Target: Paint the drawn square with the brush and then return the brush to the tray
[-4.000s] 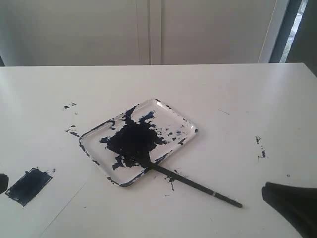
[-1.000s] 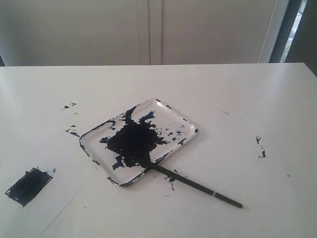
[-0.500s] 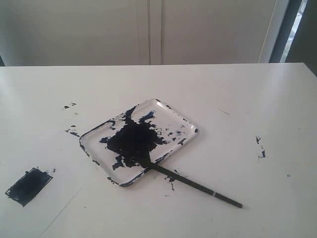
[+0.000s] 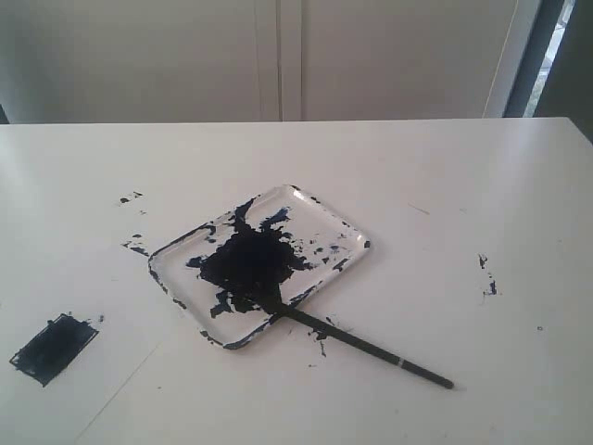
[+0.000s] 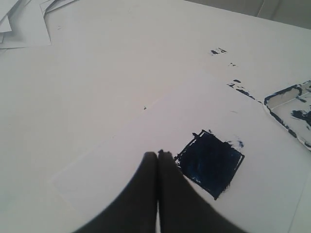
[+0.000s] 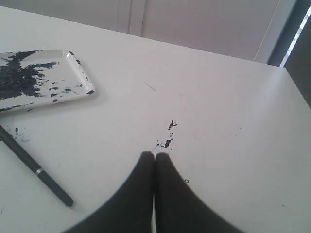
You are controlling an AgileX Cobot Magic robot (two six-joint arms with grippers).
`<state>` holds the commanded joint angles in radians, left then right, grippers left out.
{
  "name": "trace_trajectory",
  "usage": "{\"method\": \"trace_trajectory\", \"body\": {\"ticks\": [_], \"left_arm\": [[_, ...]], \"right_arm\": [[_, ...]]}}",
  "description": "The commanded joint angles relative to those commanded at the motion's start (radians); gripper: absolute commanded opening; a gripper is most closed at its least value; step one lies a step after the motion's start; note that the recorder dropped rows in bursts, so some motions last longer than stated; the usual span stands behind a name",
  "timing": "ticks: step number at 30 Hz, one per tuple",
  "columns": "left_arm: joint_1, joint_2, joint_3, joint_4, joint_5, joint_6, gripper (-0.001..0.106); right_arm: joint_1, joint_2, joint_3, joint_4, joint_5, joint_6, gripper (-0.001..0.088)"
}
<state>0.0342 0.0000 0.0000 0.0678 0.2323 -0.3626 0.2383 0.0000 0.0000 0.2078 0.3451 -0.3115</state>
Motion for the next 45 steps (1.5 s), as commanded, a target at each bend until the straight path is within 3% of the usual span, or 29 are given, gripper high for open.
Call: {"method": "trace_trajectory", "body": {"ticks": [21, 23, 28, 34, 45], "left_arm": [[0.000, 0.000, 0.000, 0.000, 0.004, 0.000, 0.000], [0.000, 0.000, 0.000, 0.000, 0.004, 0.000, 0.000], [0.000, 0.000, 0.000, 0.000, 0.004, 0.000, 0.000], [0.000, 0.000, 0.000, 0.000, 0.004, 0.000, 0.000], [0.000, 0.000, 0.000, 0.000, 0.004, 0.003, 0.000]], "right_arm": [[0.000, 0.000, 0.000, -0.004, -0.002, 0.000, 0.0000], [0.000, 0.000, 0.000, -0.032, -0.002, 0.000, 0.0000], [-0.042, 0.000, 0.000, -0.252, -0.010, 0.000, 0.0000], [-0.094, 0.000, 0.000, -0.250, -0.010, 0.000, 0.0000], [-0.096, 0.000, 0.000, -0.241, -0.003, 0.000, 0.0000]]}}
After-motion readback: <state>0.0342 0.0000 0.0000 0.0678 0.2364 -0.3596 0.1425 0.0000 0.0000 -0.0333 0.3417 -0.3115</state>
